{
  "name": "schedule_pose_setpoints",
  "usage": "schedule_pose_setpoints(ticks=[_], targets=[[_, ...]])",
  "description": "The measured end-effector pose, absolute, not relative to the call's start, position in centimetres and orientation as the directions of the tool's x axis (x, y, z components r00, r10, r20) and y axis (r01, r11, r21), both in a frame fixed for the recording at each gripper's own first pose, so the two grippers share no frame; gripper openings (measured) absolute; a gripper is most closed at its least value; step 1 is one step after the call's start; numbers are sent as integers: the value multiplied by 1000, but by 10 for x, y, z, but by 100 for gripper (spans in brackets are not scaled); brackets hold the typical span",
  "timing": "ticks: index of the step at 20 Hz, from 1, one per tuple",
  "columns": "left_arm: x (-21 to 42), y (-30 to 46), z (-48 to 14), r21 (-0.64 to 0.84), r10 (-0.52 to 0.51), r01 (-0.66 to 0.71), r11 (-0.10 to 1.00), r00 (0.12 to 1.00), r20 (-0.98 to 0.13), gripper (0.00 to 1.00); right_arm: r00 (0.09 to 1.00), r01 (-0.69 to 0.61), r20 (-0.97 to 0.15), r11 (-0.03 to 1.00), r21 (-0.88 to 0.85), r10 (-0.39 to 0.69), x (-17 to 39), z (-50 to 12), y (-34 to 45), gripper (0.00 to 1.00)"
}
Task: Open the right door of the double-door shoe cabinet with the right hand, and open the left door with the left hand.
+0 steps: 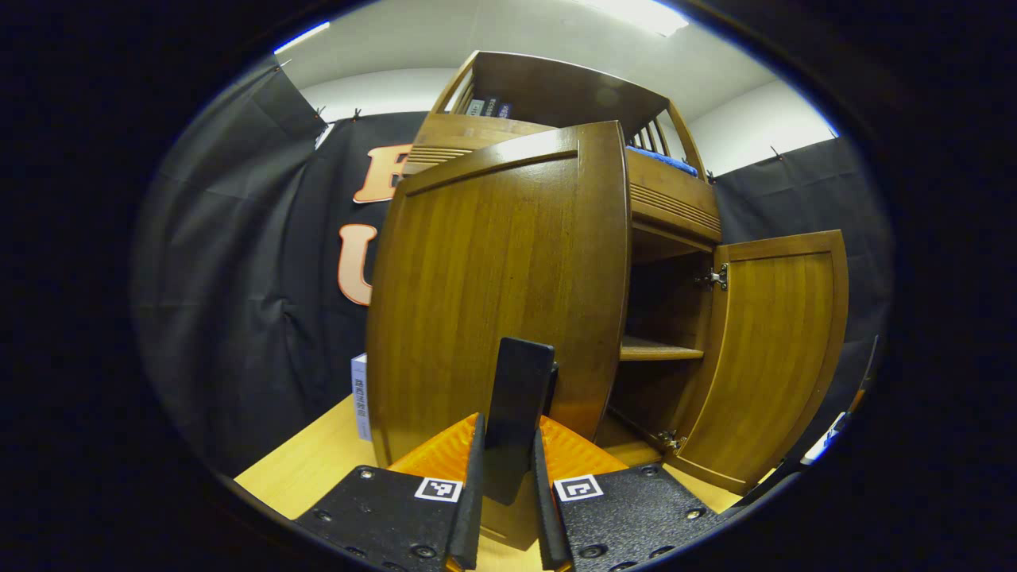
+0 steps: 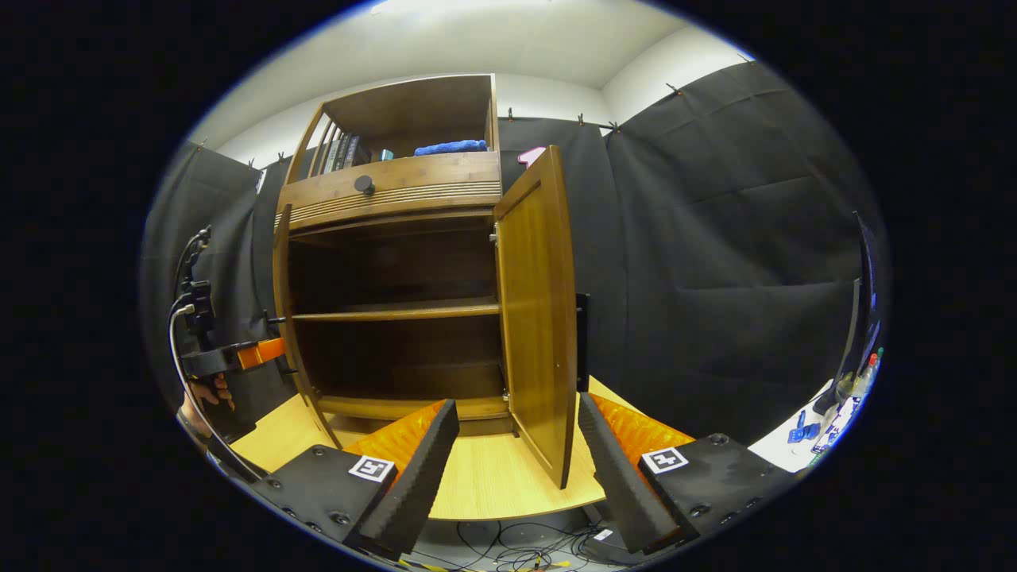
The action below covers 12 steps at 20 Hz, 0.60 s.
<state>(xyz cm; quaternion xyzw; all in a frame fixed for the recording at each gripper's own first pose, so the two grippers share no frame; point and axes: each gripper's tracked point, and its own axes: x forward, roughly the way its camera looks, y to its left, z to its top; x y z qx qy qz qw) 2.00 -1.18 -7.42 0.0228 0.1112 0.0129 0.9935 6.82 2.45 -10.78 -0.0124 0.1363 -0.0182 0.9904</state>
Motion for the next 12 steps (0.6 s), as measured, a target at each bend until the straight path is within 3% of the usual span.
schedule_pose_setpoints(ticks=[3, 4, 5, 6, 8, 9, 12], targets=[[1, 14, -61, 93, 75, -56, 994, 975, -209, 26, 963, -8, -268, 1000, -19, 3, 79, -109, 38, 98], [-5, 23, -57, 106, 88, -68, 992, 975, -205, 26, 963, -24, -269, 1000, -16, 19, 82, -109, 43, 89], [-9, 32, -54, 118, 104, -81, 990, 974, -199, 25, 962, -40, -270, 999, -15, 34, 87, -110, 48, 100], [-12, 37, -51, 129, 121, -97, 987, 974, -191, 24, 962, -54, -268, 998, -15, 48, 91, -110, 52, 94], [-22, 61, -44, 136, 146, -123, 983, 975, -168, 24, 961, -83, -266, 996, -12, 77, 97, -111, 61, 98], [-25, 71, -39, 134, 154, -133, 982, 975, -161, 24, 959, -97, -268, 995, -9, 91, 99, -112, 66, 89], [-31, 108, -25, 159, 216, -194, 968, 967, -135, 19, 953, -130, -277, 991, -3, 124, 102, -116, 76, 98]])
